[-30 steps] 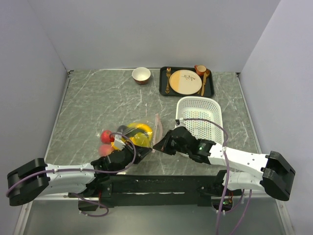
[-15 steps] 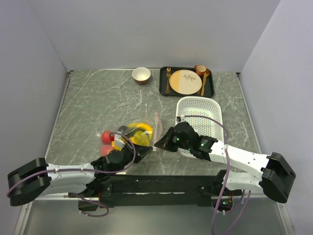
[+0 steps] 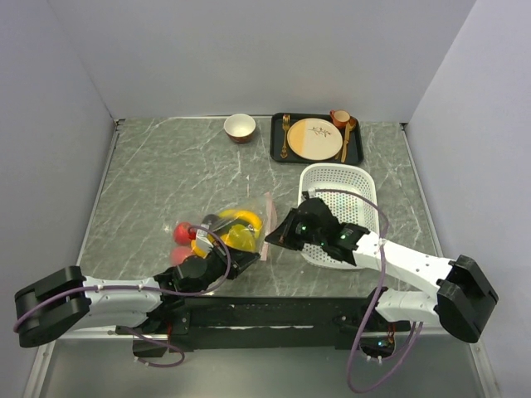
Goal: Place the food in the zip-top bag and seal the zipper
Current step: Zip the zipper food storage bag at the center of the board.
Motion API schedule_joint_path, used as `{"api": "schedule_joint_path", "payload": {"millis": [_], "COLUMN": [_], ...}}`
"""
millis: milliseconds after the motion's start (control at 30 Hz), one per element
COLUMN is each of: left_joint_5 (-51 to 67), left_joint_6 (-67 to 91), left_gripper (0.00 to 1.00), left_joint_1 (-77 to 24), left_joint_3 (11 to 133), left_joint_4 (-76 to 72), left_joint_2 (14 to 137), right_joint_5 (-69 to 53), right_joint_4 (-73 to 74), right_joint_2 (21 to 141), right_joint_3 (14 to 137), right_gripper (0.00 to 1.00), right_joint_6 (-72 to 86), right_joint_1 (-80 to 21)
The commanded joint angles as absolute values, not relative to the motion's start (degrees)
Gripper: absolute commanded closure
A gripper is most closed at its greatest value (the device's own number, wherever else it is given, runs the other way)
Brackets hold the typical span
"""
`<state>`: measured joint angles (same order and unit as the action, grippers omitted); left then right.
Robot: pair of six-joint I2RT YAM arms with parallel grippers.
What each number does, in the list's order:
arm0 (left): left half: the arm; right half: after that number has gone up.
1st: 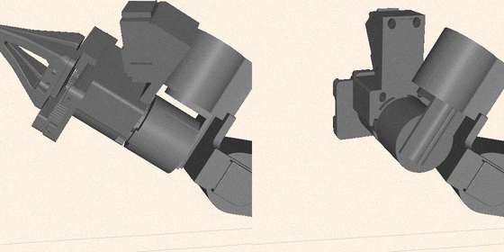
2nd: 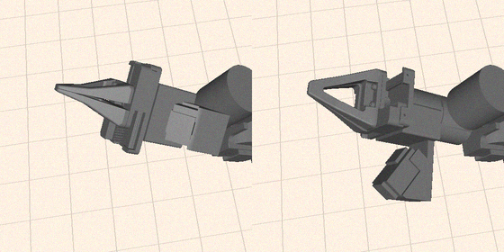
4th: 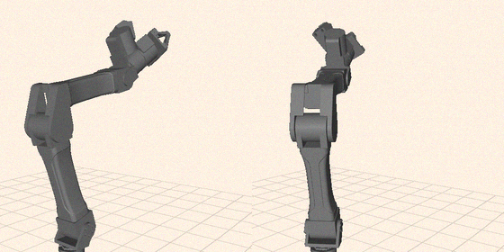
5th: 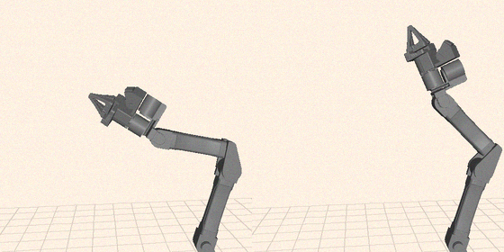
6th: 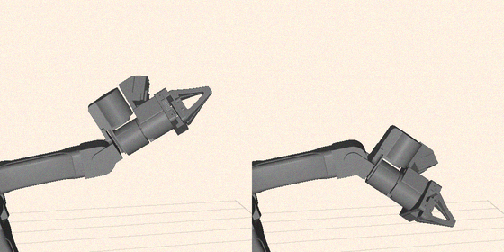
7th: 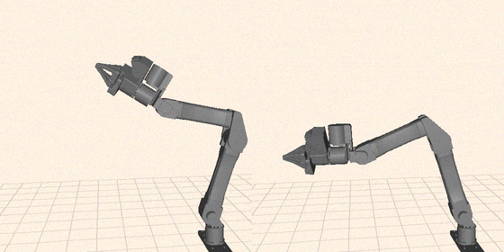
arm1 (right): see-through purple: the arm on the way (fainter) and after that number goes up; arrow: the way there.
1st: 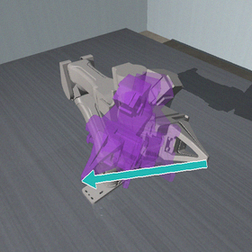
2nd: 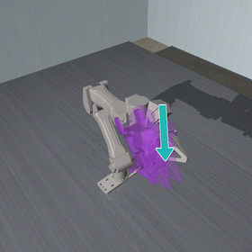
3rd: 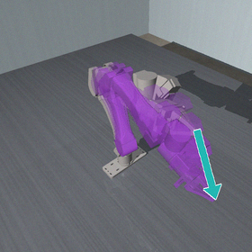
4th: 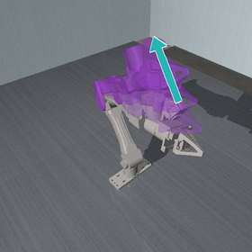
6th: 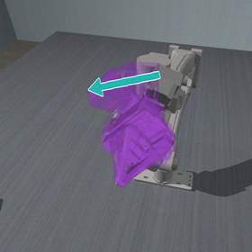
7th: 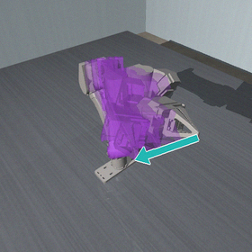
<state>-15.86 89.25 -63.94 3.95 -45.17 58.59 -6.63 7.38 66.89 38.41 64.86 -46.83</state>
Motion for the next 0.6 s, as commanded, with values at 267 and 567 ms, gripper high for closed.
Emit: {"api": "schedule_joint_path", "payload": {"millis": [267,567], "left_joint_5": [-14.85,-18.37], "left_joint_6": [87.45,88.51], "left_gripper": [0.99,0.99], "left_joint_1": [-64.51,-64.51], "left_joint_3": [1.23,1.23], "left_joint_4": [-27.64,-11.08], "left_joint_2": [41.85,27.07], "right_joint_5": [-1.93,-3.78], "right_joint_4": [5.8,5.54], "right_joint_2": [69.43,72.95], "right_joint_3": [44.21,47.02], "right_gripper": [0.93,0.94], "right_joint_6": [59.77,56.78], "right_joint_1": [-40.35,-36.83]}}
